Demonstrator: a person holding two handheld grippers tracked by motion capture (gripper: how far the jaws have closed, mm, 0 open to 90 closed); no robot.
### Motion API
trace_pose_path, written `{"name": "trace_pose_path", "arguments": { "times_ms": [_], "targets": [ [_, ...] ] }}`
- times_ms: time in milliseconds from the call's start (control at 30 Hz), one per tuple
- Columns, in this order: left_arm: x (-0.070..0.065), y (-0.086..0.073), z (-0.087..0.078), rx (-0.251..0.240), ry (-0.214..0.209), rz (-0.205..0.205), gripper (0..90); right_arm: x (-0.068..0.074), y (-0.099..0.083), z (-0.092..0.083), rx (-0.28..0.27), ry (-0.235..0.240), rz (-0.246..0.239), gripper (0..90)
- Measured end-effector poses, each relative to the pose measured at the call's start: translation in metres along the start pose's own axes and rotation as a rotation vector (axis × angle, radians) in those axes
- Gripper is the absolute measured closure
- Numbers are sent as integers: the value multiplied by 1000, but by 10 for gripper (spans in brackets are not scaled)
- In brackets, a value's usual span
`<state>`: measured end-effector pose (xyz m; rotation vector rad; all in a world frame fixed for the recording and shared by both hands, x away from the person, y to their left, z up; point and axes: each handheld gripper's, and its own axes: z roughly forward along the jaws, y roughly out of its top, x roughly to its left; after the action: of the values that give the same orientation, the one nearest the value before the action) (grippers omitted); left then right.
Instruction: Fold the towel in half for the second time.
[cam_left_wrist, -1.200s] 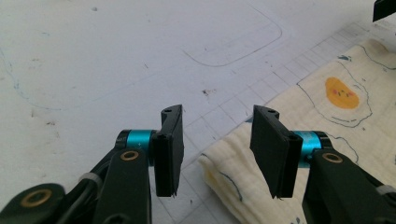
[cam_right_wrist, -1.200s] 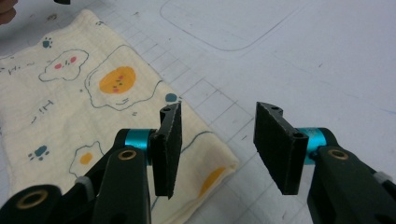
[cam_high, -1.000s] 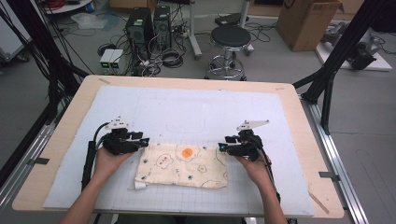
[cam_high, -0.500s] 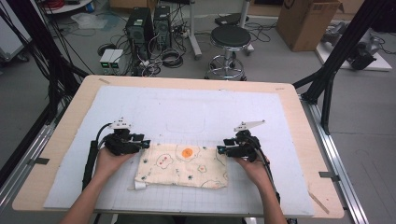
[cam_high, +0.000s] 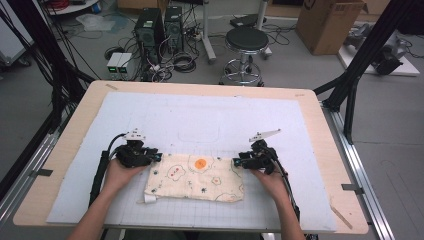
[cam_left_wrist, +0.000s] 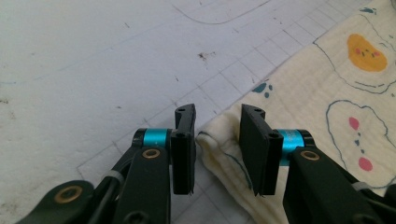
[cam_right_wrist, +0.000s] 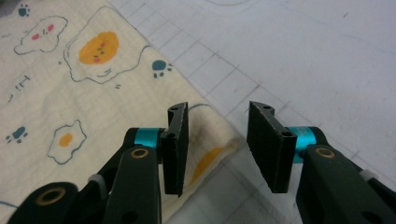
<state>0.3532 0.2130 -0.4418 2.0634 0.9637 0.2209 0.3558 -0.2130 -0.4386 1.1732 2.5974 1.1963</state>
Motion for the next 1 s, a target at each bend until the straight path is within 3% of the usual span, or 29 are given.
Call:
{"name": "trace_pose_path", "arguments": {
  "times_ms": [167, 333, 533, 800, 933, 1000],
  "targets": [
    [0, 0, 1, 2, -2, 13, 775, -1, 0, 1, -1, 7, 1, 724],
    [-1, 0, 0, -8, -5, 23, 820, 4, 1, 3, 19, 6, -35, 826],
    [-2, 2, -4, -27, 11, 19, 842, 4, 4, -3, -11, 0, -42, 841],
    [5, 9, -9, -76, 19, -30, 849, 0, 16, -9, -36, -6, -30, 841],
    [8, 21, -9, -103, 52, -32, 850, -5, 28, -9, -44, -21, -33, 841],
    [9, 29, -9, -78, 80, 2, 850, -10, 34, -9, -44, -14, -14, 841]
  ]
}}
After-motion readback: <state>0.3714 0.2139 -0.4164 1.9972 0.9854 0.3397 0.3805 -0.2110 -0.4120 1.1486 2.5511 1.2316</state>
